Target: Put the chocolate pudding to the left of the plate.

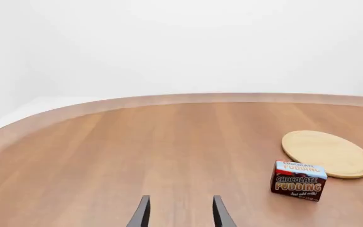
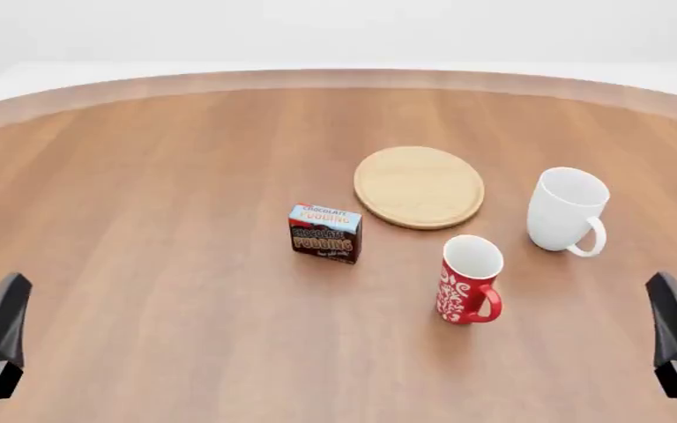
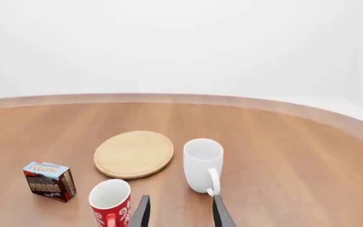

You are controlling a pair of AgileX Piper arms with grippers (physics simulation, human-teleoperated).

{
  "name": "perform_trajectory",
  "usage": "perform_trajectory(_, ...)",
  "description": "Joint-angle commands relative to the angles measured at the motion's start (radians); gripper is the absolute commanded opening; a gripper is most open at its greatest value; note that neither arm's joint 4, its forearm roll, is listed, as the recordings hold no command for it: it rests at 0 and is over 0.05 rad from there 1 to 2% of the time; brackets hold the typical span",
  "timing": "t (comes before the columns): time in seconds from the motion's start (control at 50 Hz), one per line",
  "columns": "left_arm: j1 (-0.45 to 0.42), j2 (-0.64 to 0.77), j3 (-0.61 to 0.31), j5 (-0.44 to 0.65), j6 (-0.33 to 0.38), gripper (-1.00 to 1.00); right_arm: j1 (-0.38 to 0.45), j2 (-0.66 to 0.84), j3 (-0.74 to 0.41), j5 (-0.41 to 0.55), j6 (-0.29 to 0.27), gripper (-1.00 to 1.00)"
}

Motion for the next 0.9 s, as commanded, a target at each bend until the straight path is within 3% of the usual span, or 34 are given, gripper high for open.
perform_trajectory(0.02,0.0,0.0,0.0,0.0,0.0,1.0,-0.005,0.0,-0.005,-0.004,-0.002,1.0)
perform_trajectory(0.22,0.0,0.0,0.0,0.0,0.0,1.0,-0.038,0.0,-0.048,-0.006,-0.038,1.0)
perform_trajectory(0.34,0.0,0.0,0.0,0.0,0.0,1.0,0.057,0.004,-0.169,0.061,-0.099,1.0)
perform_trajectory(0.36,0.0,0.0,0.0,0.0,0.0,1.0,0.067,0.021,-0.194,0.062,-0.094,1.0)
perform_trajectory(0.38,0.0,0.0,0.0,0.0,0.0,1.0,0.126,0.103,-0.241,0.017,-0.15,1.0)
perform_trajectory(0.42,0.0,0.0,0.0,0.0,0.0,1.0,0.172,0.184,-0.295,0.004,-0.183,1.0)
perform_trajectory(0.46,0.0,0.0,0.0,0.0,0.0,1.0,0.189,0.215,-0.322,-0.001,-0.19,1.0)
perform_trajectory(0.6,0.0,0.0,0.0,0.0,0.0,1.0,0.283,0.463,-0.51,-0.018,-0.328,1.0)
perform_trajectory(0.78,0.0,0.0,0.0,0.0,0.0,1.0,0.323,0.669,-0.754,0.122,-0.433,1.0)
perform_trajectory(0.9,0.0,0.0,0.0,0.0,0.0,1.0,0.347,0.752,-0.836,0.181,-0.447,1.0)
